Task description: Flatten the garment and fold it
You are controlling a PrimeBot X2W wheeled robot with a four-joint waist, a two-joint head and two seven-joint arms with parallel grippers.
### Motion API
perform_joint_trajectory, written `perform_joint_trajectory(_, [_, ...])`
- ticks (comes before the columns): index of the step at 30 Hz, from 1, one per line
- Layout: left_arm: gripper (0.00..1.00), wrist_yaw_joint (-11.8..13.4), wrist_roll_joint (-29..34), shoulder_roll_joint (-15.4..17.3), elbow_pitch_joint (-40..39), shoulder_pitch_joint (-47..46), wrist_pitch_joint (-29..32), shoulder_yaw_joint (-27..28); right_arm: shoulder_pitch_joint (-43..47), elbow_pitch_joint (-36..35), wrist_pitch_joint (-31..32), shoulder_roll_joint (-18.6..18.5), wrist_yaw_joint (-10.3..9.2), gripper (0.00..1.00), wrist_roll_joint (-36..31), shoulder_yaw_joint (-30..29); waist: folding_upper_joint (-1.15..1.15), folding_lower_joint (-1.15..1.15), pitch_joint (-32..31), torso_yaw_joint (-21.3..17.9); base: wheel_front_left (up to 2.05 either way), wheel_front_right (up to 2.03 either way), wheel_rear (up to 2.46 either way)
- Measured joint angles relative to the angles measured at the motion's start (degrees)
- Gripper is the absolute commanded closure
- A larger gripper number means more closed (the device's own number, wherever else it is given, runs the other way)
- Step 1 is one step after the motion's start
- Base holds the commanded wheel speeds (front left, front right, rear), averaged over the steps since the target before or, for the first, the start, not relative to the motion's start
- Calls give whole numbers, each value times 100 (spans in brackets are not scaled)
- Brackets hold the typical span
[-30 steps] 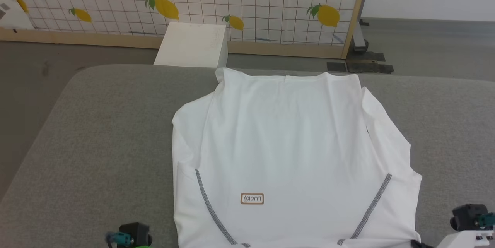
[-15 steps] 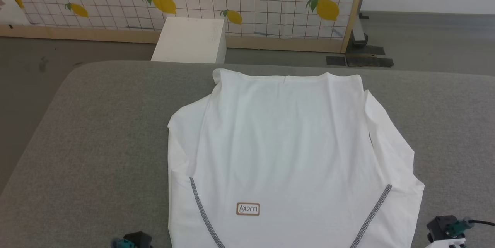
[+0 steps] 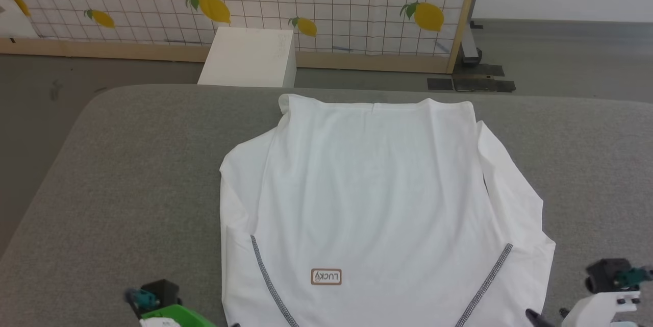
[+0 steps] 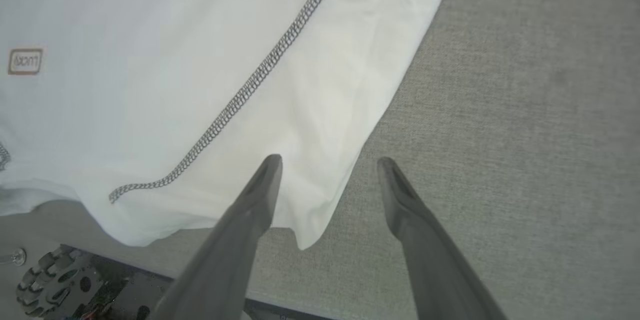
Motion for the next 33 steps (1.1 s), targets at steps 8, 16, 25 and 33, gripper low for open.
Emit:
perform_joint_trajectory(8, [0,293,-126,236,-1129,-154,-604,884,-215,-694,44,178,-1,0,235,-880,0,0,-64,-50,0,0,0])
perform_joint_trajectory(16, [0,-275,683,18,-1067,-707,-2962,1401,-1328,-494,-24,163,-1,0,37,-1281,0,0,241,-93,0,0,0])
perform_joint_trajectory(25, [0,-721,1617,-558,-667,-1480,-3836,1469,-3858,793,247,-524,-1,0,-461,-438,0,0,1225,-74,0,0,0])
perform_joint_trajectory(33, [0,-1060,2212,-1121,-708,-1812,-3854,1752,-5375,2034,649,-918,-1,0,-1009,371,0,2,2134,150,0,0,0])
